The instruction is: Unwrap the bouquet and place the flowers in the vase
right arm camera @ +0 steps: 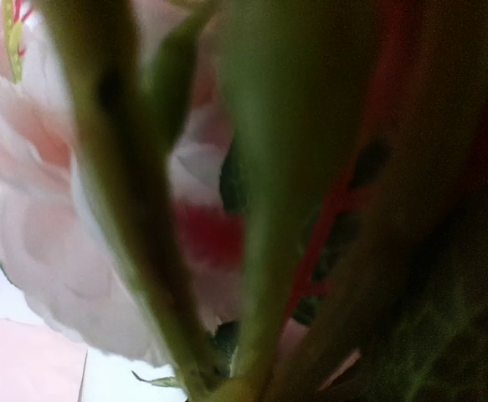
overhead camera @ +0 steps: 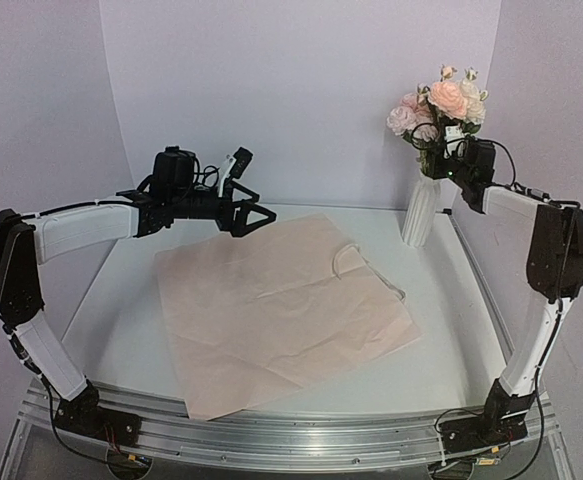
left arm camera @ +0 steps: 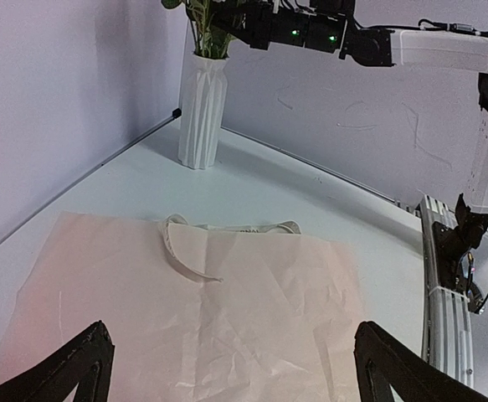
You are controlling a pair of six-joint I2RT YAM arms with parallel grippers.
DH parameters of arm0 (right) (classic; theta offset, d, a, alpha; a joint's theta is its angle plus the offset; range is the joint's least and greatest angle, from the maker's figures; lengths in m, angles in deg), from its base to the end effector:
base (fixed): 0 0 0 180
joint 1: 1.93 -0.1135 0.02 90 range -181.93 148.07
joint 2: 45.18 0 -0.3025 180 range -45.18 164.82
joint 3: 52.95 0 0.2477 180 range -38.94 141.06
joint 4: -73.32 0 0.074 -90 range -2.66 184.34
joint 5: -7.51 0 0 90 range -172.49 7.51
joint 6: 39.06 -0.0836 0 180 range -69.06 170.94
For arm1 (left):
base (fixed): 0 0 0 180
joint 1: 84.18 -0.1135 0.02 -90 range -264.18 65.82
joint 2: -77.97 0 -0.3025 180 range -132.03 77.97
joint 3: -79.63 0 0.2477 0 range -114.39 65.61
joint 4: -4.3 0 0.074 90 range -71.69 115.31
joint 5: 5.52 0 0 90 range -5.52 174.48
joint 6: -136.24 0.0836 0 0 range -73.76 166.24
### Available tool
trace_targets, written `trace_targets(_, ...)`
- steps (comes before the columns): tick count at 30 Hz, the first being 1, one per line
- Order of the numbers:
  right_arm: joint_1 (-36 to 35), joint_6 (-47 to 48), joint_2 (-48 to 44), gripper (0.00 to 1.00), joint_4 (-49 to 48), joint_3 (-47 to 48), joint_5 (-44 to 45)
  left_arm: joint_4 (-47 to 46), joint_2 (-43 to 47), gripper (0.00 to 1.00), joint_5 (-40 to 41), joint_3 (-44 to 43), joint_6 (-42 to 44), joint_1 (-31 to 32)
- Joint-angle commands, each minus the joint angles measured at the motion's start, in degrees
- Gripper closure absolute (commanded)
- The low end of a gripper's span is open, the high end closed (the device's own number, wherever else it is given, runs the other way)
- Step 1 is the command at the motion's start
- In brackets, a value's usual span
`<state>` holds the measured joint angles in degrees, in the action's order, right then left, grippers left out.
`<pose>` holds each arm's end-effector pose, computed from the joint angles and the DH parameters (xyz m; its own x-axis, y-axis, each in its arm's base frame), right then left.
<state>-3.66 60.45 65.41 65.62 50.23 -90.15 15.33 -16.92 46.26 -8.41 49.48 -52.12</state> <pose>0.5283 0.0271 0.3655 0.0319 -0.1629 -0.9861 -0.1601 0.9731 -0.1659 0.3324 -0.2692 0.3425 -0.2080 0.1827 -0.9609 0.9293 0.3435 -0.1359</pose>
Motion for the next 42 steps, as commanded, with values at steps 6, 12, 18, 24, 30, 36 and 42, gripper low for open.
trace_targets(6,-0.2,-2.8,0.4,0.98,5.4,-3.8,-1.8,-0.9,1.5,0.0,0.1,-0.5,0.8,-0.6)
trace_targets(12,-0.2,-2.0,-1.3,0.76,6.2,-2.9,-1.9,-1.0,1.1,0.0,-0.2,-0.6,0.5,-0.7)
trace_targets(18,-0.2,-1.1,-3.4,0.64,6.3,-2.6,-0.4,-0.5,1.2,0.0,-0.4,-0.6,0.9,-0.7)
trace_targets(24,-0.2,-1.3,-5.4,0.55,6.3,-3.5,-0.8,-0.8,1.2,0.0,-0.7,-0.5,0.8,-0.8)
trace_targets(30,-0.2,-1.6,-10.3,0.37,6.3,-7.4,-0.9,-0.9,1.6,0.0,-0.8,-0.3,0.7,-0.8)
trace_targets(36,-0.2,-1.8,-14.8,0.28,7.9,-10.6,-1.2,-1.3,1.8,0.0,-1.0,-0.2,0.4,-1.1)
trace_targets(42,-0.2,-2.0,-18.1,0.07,10.9,-13.2,0.0,-1.9,2.1,0.0,-1.2,-0.1,0.0,-1.3)
